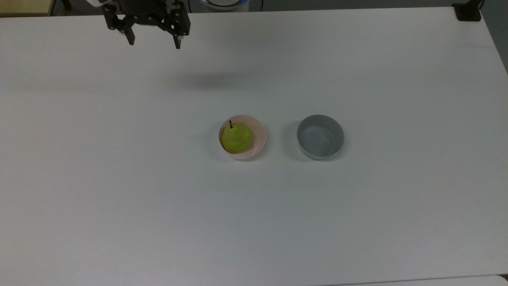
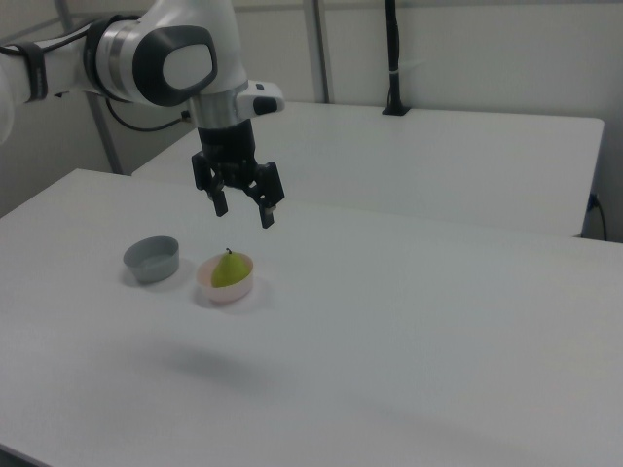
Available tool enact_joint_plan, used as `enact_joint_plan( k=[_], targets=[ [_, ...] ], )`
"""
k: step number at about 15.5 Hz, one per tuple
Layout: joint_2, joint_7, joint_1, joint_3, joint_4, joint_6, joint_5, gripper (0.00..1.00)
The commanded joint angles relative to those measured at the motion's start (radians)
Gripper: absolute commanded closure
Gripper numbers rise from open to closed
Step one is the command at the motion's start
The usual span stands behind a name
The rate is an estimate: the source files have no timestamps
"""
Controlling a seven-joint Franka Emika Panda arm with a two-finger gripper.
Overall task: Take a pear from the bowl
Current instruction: 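Move the open gripper over the pink bowl and lower toward the pear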
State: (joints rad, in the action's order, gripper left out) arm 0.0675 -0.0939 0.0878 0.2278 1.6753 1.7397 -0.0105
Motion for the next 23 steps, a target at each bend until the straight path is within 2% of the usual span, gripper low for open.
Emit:
enact_joint_plan(
  k=[1,7,13,18,23],
  targets=[
    [0.037,-0.003,0.113,0.073,-0.002,-0.006,-0.005,0.0],
    [0.094,0.02,0.219,0.077,-0.039,-0.002,-0.002,0.0],
    [0.231,0.04,0.245,0.074,-0.057,0.098,0.0,0.0],
    [0.357,0.118,0.274,0.067,-0.095,0.208,0.001,0.0],
    [0.436,0.143,0.3,0.067,-0.115,0.293,-0.003,0.0]
  ],
)
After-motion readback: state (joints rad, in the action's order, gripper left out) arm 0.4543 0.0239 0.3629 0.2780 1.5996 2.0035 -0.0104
